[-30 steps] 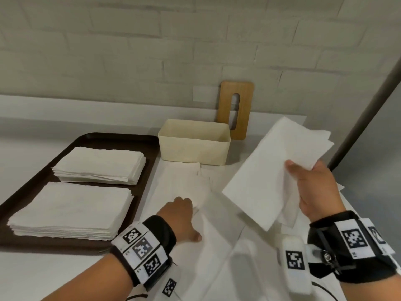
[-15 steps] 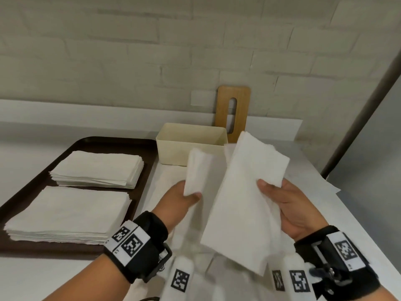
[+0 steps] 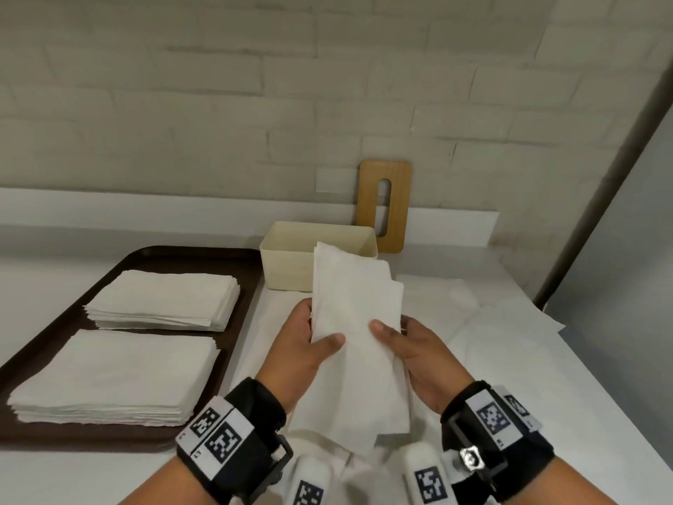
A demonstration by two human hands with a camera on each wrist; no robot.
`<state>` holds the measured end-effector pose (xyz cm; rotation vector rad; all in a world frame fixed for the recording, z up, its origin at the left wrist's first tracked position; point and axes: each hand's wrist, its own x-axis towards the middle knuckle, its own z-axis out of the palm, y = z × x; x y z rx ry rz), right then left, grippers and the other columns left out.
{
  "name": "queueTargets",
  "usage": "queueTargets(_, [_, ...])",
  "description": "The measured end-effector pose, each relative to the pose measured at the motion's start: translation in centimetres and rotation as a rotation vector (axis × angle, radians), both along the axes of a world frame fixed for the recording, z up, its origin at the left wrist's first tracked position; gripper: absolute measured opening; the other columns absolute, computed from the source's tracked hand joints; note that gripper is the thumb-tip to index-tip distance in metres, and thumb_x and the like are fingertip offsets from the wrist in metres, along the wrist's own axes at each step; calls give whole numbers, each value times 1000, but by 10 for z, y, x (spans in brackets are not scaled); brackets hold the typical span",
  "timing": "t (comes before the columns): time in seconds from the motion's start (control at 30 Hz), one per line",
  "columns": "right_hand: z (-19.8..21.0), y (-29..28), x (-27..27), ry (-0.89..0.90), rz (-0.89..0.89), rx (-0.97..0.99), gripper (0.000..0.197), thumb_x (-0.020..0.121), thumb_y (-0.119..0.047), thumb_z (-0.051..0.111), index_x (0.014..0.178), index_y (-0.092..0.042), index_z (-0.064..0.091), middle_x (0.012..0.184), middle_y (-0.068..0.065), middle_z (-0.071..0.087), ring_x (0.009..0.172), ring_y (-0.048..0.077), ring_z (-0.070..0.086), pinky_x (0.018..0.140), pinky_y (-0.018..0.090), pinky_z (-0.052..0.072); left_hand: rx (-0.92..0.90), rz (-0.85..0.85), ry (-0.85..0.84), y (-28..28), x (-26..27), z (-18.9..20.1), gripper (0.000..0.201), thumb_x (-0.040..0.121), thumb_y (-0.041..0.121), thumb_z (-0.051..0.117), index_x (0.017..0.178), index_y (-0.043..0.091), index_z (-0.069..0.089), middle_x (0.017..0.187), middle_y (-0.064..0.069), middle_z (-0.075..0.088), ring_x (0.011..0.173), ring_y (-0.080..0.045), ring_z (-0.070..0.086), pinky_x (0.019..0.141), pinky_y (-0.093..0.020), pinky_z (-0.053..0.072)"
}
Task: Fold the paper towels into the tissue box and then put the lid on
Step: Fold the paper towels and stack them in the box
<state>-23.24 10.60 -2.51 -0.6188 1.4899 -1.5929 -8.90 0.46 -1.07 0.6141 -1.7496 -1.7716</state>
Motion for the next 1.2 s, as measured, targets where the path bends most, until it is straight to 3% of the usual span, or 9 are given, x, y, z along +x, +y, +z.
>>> queueTargets(0.13, [27,-3,8,269,-76,-121,36,82,-16,67,118,-13,60,114,8,69,105,26,65,97,48,49,-220,41,-43,-4,-5,10,39,87,8,59,121,21,44,116,8,59,113,-11,57,94,-32,50])
queueTargets(0.27, [51,-15,25,582,-215,-269,29,89,-15,59,108,-34,49,105,-9,62,99,10,62,84,33,53,-331,194,96,0,-11,29,41,89,4,54,116,25,32,101,23,49,87,23,53,66,-2,47])
queueTargets(0.37, [46,-16,29,525,-213,-340,39,85,-11,65,101,-38,42,108,-7,59,100,10,61,82,30,55,-313,221,137,3,-12,22,50,88,3,57,117,28,24,105,22,48,87,22,53,65,-2,46])
queueTargets(0.53, [5,-18,20,314,-124,-201,74,64,-13,82,125,-27,43,118,-2,62,110,15,60,90,37,53,-166,152,-18,-2,-7,-14,77,78,4,71,122,37,16,107,13,50,96,0,55,64,-4,49])
queueTargets(0.67, [6,-24,17,190,-202,-190,29,77,-3,71,101,-17,64,100,4,73,99,27,68,82,36,56,-200,118,-196,-11,-8,-24,64,73,5,74,122,20,35,107,9,55,99,-9,58,65,-12,49])
queueTargets(0.77, [16,-24,12,-96,-193,-375,34,75,-8,68,108,-9,62,106,11,71,100,28,68,85,42,55,-161,108,-280,-28,1,-25,34,76,11,74,105,14,58,101,-2,66,91,-15,63,64,-14,47])
queueTargets(0.93, [13,-24,8,-367,-145,-500,44,78,-11,62,122,-8,56,119,12,67,110,27,64,93,45,52,365,-18,79,-34,9,-23,45,76,13,70,118,14,57,115,-5,69,106,-23,65,90,-38,53])
queueTargets(1.03, [6,-25,8,-346,-156,-459,51,75,-10,66,125,-8,54,122,12,65,113,28,62,95,46,49,313,40,131,-28,4,-19,39,77,10,67,114,18,60,111,-5,70,104,-22,66,88,-41,54])
queueTargets(1.2, [16,-1,-29,-123,-280,-392,45,64,5,67,103,-15,58,95,4,72,86,21,69,66,29,58,70,167,70,-45,16,-3,34,78,6,67,111,15,61,102,-4,71,93,-17,68,69,-23,57])
